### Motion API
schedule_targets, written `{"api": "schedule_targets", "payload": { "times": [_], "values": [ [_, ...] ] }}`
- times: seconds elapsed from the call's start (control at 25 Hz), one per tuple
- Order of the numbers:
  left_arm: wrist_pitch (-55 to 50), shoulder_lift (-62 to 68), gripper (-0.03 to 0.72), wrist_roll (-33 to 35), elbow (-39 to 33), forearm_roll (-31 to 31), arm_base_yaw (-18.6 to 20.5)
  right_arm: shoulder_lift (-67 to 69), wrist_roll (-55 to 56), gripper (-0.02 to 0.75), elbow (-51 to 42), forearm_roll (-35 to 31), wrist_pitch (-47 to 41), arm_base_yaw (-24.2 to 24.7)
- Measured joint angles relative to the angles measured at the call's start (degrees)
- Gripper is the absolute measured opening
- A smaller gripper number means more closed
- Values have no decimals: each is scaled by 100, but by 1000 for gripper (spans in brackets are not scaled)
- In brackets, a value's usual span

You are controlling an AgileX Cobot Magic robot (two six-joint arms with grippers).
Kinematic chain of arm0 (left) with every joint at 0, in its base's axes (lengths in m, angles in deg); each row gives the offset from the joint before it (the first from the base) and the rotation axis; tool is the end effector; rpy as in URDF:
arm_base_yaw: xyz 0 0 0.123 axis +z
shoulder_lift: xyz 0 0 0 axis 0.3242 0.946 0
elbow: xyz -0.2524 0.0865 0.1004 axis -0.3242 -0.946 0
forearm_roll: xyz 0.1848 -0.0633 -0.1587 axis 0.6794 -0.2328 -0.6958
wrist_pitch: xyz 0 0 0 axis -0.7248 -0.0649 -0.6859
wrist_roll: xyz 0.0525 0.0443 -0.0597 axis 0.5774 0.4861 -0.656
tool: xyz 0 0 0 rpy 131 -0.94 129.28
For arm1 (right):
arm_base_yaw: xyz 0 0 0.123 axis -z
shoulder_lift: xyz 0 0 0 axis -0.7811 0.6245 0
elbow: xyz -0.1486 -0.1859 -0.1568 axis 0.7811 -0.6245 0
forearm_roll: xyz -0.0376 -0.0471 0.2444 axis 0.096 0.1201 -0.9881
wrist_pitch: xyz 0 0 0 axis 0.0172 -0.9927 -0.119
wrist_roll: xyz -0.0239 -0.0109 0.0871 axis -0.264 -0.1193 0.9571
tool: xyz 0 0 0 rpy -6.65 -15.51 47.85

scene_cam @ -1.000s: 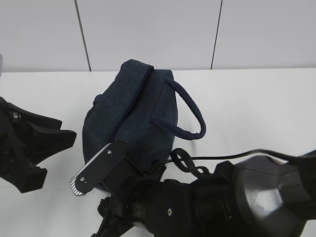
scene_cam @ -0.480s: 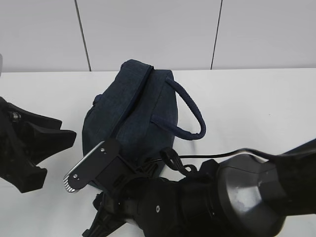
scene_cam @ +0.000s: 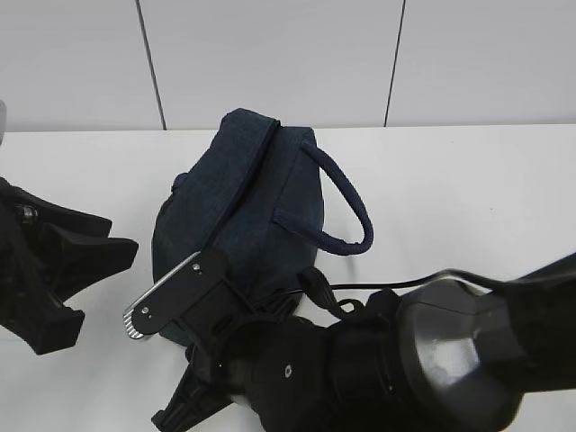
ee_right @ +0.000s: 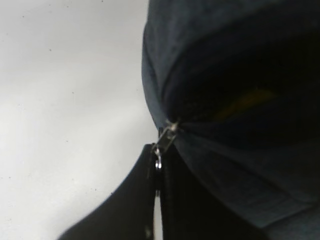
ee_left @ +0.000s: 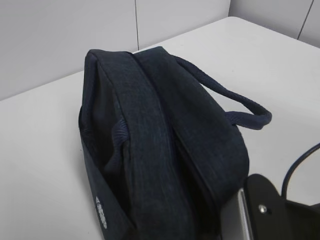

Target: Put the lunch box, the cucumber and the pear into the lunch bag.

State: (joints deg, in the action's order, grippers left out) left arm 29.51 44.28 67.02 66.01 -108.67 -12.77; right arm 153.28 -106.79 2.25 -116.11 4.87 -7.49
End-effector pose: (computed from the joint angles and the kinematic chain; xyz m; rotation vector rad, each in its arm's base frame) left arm 0.1594 -0.1127 0.2568 0.8161 2.0067 -0.3785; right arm 0.2117 0.3098 0.1217 -0.9733 2.1519 0.2689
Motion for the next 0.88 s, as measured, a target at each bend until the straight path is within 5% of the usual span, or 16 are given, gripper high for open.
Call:
{"api": "schedule_targets", "payload": {
  "times": [0.48,0.88],
  "values": [
    [109,0,238,0,0,233,198,-919,-2500,6,0,-2218,-23,0],
    [390,29,238,0,0,446,198,-1536,-3409,6,47,-2664,33,0]
  ]
}}
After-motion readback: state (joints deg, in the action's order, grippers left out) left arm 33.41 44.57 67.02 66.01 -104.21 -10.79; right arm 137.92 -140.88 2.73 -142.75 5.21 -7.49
